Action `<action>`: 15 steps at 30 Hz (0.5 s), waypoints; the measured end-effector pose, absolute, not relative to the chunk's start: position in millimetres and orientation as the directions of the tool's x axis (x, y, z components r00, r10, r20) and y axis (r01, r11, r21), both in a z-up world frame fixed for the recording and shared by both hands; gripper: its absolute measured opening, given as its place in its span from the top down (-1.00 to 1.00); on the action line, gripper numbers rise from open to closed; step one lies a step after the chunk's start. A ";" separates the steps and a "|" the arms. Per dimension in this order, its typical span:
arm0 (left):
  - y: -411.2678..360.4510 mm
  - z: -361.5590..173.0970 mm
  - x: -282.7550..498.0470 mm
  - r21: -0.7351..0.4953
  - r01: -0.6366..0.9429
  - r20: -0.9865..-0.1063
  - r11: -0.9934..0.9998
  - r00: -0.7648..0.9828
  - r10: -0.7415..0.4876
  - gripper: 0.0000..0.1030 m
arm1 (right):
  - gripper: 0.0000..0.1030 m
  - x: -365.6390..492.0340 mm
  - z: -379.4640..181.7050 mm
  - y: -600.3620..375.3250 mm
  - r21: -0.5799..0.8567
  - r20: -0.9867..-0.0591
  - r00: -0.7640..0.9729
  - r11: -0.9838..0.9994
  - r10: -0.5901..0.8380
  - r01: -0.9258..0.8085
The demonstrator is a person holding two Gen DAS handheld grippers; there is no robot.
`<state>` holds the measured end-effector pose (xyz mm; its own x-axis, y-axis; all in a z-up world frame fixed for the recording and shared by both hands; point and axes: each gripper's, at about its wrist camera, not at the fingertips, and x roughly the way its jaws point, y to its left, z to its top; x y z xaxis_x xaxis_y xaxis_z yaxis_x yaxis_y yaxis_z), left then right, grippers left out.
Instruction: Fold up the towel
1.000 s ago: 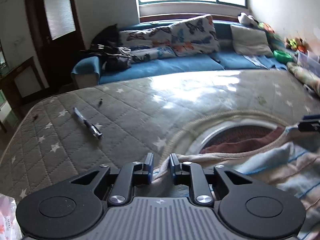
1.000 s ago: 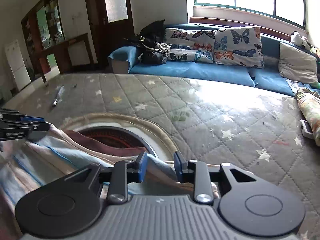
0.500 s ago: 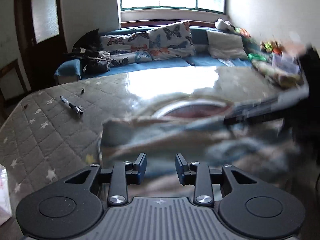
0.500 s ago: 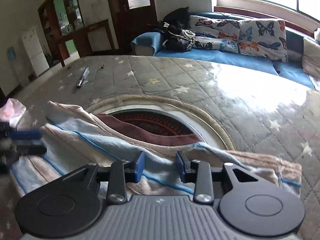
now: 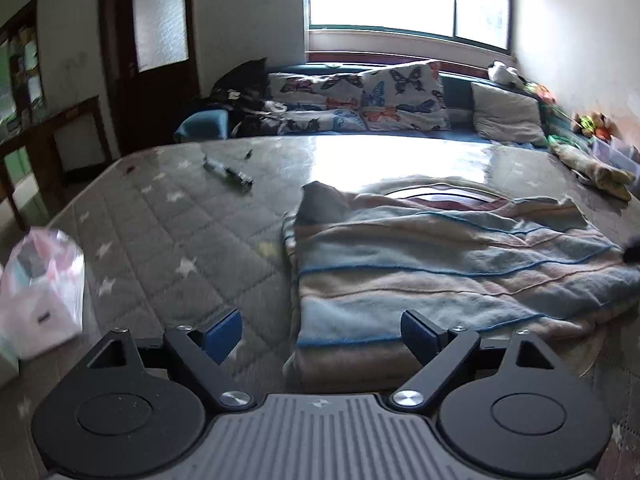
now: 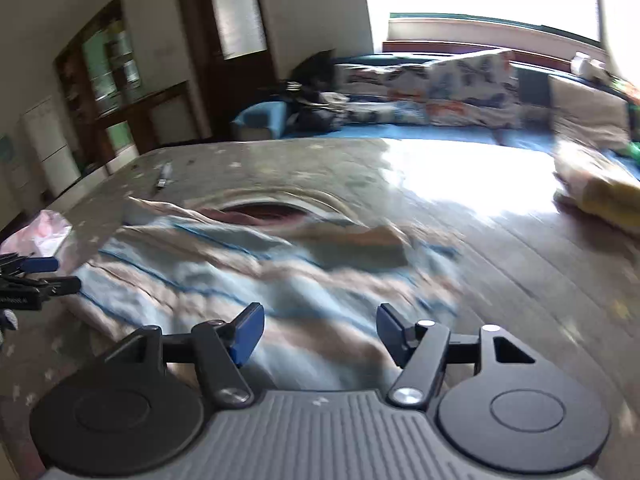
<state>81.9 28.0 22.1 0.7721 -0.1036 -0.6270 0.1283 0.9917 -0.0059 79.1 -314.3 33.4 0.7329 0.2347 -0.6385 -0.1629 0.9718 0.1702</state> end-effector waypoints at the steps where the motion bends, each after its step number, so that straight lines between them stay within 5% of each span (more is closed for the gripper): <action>1: 29.2 21.2 81.9 -0.024 0.127 -0.629 0.992 0.769 -0.114 -0.66 | -0.23 70.7 30.7 -322.2 0.190 -0.639 0.735 0.972 0.227 -0.136; 9: 35.0 15.0 84.2 -0.124 0.122 -0.643 0.985 0.746 -0.173 0.17 | 0.00 47.2 13.7 -354.3 0.328 -0.629 0.738 0.944 0.243 -0.030; 13: 38.0 12.1 83.8 -0.151 0.116 -0.654 0.982 0.733 -0.187 0.74 | 0.62 46.9 8.5 -360.1 0.363 -0.620 0.745 0.932 0.247 -0.007; 15: 40.6 14.4 80.7 -0.164 0.125 -0.650 0.979 0.732 -0.202 0.81 | 0.79 43.4 8.5 -363.3 0.379 -0.609 0.753 0.925 0.250 -0.001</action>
